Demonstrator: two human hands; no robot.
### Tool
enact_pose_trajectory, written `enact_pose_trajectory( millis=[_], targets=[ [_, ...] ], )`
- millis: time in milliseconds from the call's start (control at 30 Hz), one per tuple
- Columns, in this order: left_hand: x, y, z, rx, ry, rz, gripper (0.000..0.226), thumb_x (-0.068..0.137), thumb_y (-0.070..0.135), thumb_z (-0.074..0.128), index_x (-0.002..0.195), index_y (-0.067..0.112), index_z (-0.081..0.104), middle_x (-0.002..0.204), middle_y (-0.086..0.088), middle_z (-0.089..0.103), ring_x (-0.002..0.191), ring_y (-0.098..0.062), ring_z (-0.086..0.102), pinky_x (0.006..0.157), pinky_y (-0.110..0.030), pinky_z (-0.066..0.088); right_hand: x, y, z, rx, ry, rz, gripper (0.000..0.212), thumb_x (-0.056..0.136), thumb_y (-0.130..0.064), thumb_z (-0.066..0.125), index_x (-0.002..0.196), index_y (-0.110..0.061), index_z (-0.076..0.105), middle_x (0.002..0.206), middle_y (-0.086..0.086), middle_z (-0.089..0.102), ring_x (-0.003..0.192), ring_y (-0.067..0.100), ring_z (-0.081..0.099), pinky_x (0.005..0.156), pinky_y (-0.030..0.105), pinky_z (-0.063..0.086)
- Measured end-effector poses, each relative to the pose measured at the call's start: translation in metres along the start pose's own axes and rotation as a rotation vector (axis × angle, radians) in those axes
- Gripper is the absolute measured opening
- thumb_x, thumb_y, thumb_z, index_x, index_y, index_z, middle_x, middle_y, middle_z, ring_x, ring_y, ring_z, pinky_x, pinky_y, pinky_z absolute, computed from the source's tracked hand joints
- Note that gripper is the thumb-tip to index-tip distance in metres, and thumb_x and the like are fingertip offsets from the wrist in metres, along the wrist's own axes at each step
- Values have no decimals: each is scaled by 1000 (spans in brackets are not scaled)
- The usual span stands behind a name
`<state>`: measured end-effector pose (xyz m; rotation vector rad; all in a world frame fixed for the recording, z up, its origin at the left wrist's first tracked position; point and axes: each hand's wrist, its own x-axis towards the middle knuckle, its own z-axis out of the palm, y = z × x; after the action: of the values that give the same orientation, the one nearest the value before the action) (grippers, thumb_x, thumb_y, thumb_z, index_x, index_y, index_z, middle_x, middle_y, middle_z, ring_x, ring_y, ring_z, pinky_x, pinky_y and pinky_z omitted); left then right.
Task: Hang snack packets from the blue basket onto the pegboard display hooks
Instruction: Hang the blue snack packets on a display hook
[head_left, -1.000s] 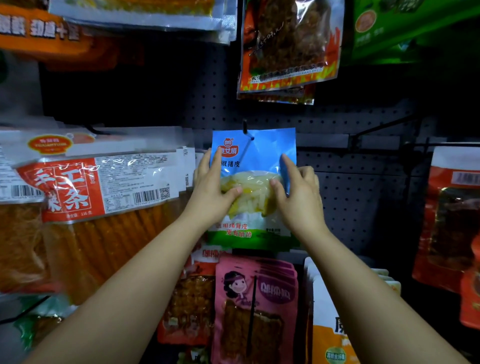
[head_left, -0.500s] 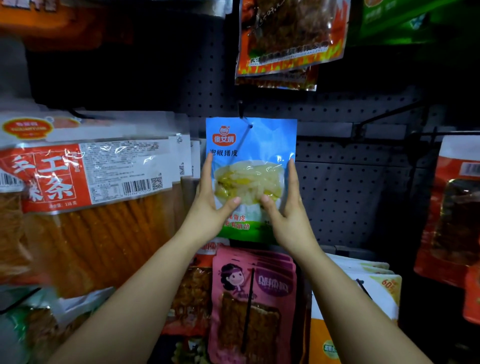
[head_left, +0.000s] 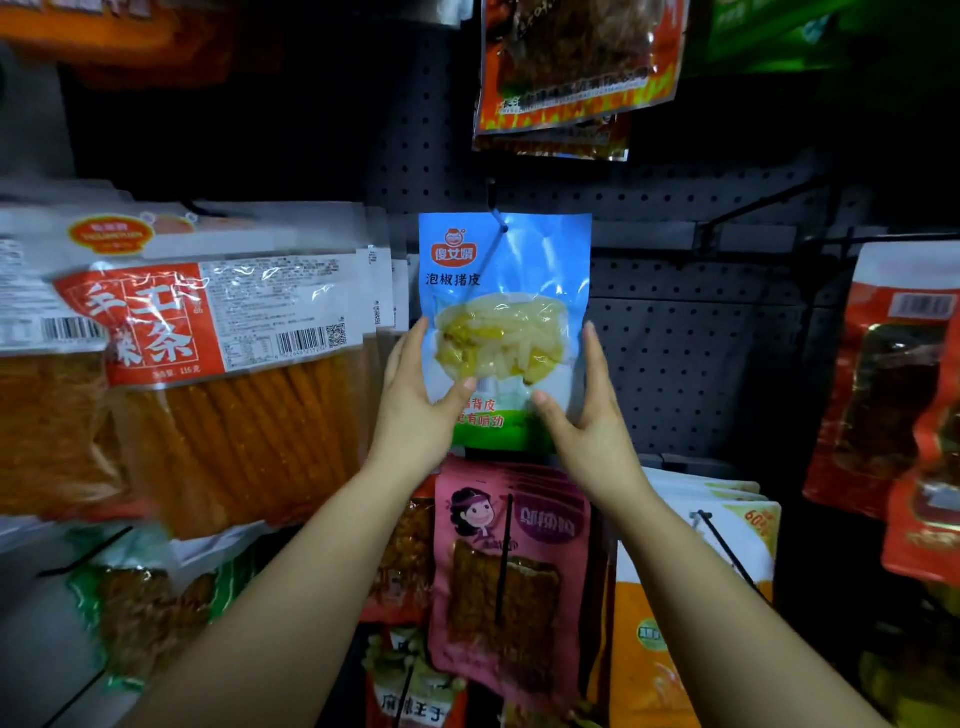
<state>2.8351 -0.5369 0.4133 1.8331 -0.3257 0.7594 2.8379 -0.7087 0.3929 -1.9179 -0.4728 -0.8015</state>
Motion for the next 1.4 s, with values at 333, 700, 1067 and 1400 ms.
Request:
enact_pose_trajectory(
  millis=[333, 700, 1067, 1400],
  targets=[
    [-119, 24, -39, -317, -40, -78, 25, 88, 16, 62, 102, 36, 58, 102, 6, 64, 85, 8, 61, 73, -6, 46, -127, -39, -30, 79, 216, 190, 23, 91, -21, 61, 102, -41, 57, 113, -3, 54, 91, -9, 57, 74, 6, 44],
    [-323, 1, 52, -414, -593, -335, 25, 91, 9, 57, 87, 33, 61, 74, 21, 67, 66, 5, 61, 63, -10, 47, -374, -21, -117, 34, 341, 698, 17, 93, -10, 59, 89, -25, 68, 75, -4, 68, 61, 2, 58, 58, 14, 46],
    [-553, -49, 213, -323, -1046, -787, 17, 88, -3, 57, 91, 12, 62, 80, 3, 63, 59, 6, 56, 64, -7, 45, -634, 96, -225, -75, 434, 1335, 23, 94, -2, 53, 80, -19, 61, 70, 1, 64, 50, -7, 56, 52, 7, 43],
    [-799, -236, 428, -35, -1061, -1151, 17, 90, -3, 53, 101, 7, 61, 86, -12, 61, 74, -18, 54, 59, -12, 46, -857, 354, -258, -267, -34, 1657, 19, 93, -15, 55, 79, -9, 67, 82, 22, 66, 75, 29, 58, 74, 43, 49]
  ],
)
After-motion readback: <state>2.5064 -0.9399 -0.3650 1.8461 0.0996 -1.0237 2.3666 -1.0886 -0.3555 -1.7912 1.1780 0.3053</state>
